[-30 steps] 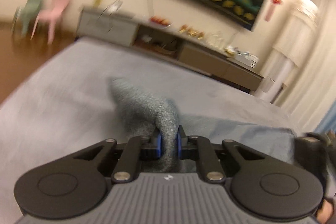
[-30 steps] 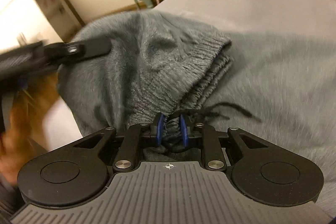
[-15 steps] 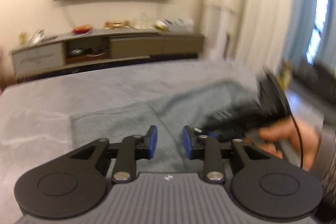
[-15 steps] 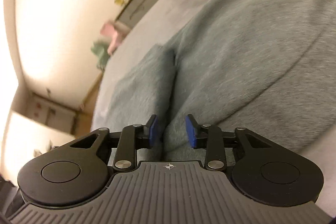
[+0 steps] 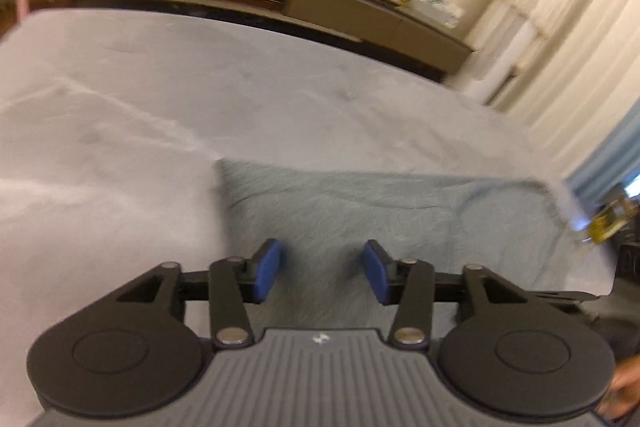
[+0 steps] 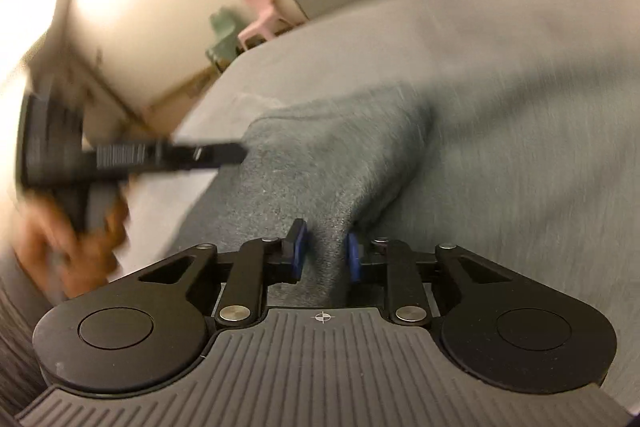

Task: Fold clothes

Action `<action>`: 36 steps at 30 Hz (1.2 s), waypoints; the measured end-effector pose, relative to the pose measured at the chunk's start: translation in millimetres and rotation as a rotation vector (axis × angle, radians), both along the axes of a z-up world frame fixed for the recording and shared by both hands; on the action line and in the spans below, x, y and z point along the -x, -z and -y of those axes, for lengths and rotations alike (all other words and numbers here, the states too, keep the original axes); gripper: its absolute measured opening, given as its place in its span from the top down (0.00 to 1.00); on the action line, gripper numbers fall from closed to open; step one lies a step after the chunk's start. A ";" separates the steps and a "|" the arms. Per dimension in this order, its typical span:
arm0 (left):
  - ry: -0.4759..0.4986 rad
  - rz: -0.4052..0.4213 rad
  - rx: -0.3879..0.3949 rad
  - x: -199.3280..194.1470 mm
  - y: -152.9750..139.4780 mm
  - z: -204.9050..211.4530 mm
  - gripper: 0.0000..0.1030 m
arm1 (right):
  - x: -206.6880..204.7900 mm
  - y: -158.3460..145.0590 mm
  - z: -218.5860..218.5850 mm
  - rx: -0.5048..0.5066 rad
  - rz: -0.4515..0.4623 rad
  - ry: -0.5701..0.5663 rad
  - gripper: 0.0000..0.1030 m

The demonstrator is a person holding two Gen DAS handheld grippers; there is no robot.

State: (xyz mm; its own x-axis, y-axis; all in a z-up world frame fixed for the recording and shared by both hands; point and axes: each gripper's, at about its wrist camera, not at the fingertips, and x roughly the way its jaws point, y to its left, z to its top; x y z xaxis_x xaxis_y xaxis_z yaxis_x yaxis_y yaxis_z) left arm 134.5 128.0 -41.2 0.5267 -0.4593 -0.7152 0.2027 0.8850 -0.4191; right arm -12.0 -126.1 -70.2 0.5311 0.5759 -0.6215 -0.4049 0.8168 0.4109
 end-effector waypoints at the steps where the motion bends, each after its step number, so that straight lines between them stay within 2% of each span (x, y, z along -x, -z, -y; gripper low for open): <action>1: 0.001 -0.006 0.018 -4.9 3.0 -4.3 0.50 | -1.7 -3.1 -10.1 0.073 0.052 -0.030 0.87; 3: -0.010 -0.008 0.043 -9.6 8.1 -12.4 0.57 | -4.8 -8.9 -25.0 0.180 0.120 -0.080 0.89; 4: -0.019 -0.009 0.062 -11.7 10.8 -17.6 0.61 | -9.1 -10.5 -25.5 0.174 0.110 -0.079 0.89; 6: -0.035 -0.016 0.105 -15.4 15.8 -27.5 0.62 | -17.7 -13.6 -25.8 0.158 0.087 -0.074 0.89; 7: -0.033 -0.018 0.115 -16.3 17.3 -30.7 0.61 | -20.1 -14.2 -16.6 0.106 0.043 -0.043 0.83; 8: -0.029 -0.019 0.121 -16.8 18.8 -34.2 0.60 | -24.2 -13.7 -7.2 0.044 -0.002 0.003 0.69; 10: -0.026 -0.020 0.132 -22.6 22.0 -37.5 0.56 | -31.2 -12.1 3.0 -0.020 -0.049 0.082 0.48; 12: -0.032 -0.029 0.145 -28.7 26.1 -39.3 0.52 | -36.9 -10.7 5.3 -0.040 -0.065 0.118 0.51; 13: -0.031 -0.031 0.147 -30.8 27.3 -38.7 0.52 | -42.7 -10.4 -1.3 -0.035 -0.057 0.101 0.63; 14: -0.027 -0.029 0.152 -31.0 26.9 -39.6 0.52 | -47.6 -11.3 -9.2 -0.022 -0.046 0.072 0.91; 15: -0.025 -0.021 0.167 -29.9 25.0 -42.0 0.54 | -48.7 -17.3 -21.5 0.019 0.000 0.035 0.95; 16: -0.026 -0.005 0.196 -27.9 21.5 -46.5 0.55 | -38.3 -29.4 -33.4 0.084 0.120 -0.028 0.95; 17: -0.032 0.022 0.226 -24.8 16.1 -53.5 0.55 | -23.5 -41.7 -44.7 0.151 0.285 -0.110 0.96; 19: -0.058 0.046 0.236 -22.4 12.9 -63.2 0.54 | -33.4 -40.1 -52.4 0.179 0.297 -0.139 0.96; 21: -0.077 0.025 0.211 -23.8 18.2 -65.8 0.55 | -44.0 -37.6 -59.8 0.211 0.301 -0.163 0.96; 22: -0.077 0.015 0.185 -24.9 21.2 -63.1 0.55 | -57.2 -26.6 -59.3 0.254 0.213 -0.134 0.96; 23: -0.078 0.005 0.159 -26.0 24.2 -60.4 0.55 | -67.1 -14.8 -58.9 0.298 0.126 -0.102 0.90; 24: -0.073 0.002 0.132 -27.0 25.7 -56.7 0.55 | -67.4 -11.4 -55.9 0.307 0.097 -0.076 0.83; 26: -0.063 0.006 0.091 -28.5 24.6 -50.1 0.55 | -55.5 -22.6 -44.8 0.272 0.103 -0.015 0.62; 27: -0.061 0.018 0.068 -28.2 21.0 -48.0 0.55 | -48.8 -28.8 -38.8 0.254 0.108 0.016 0.59; 29: -0.056 0.080 -0.011 -22.0 6.1 -42.1 0.55 | -15.2 -53.9 -20.6 0.182 0.186 0.082 0.57; 31: -0.018 0.141 -0.047 -11.7 -5.6 -32.3 0.55 | 18.6 -68.3 -20.8 0.098 0.220 0.049 0.59; 33: 0.029 0.178 -0.064 -4.8 -11.4 -19.6 0.55 | 41.4 -49.3 -36.1 0.144 0.162 -0.039 0.63; 34: 0.048 0.164 -0.077 -5.9 -6.2 -12.3 0.56 | 52.7 -39.8 -43.7 0.167 0.133 -0.083 0.68; 35: 0.056 0.133 -0.116 -8.4 3.5 -4.7 0.57 | 64.1 -30.4 -51.4 0.190 0.104 -0.127 0.76; 36: 0.058 0.108 -0.154 -10.7 13.6 0.9 0.55 | 75.5 -20.4 -58.8 0.215 0.082 -0.166 0.77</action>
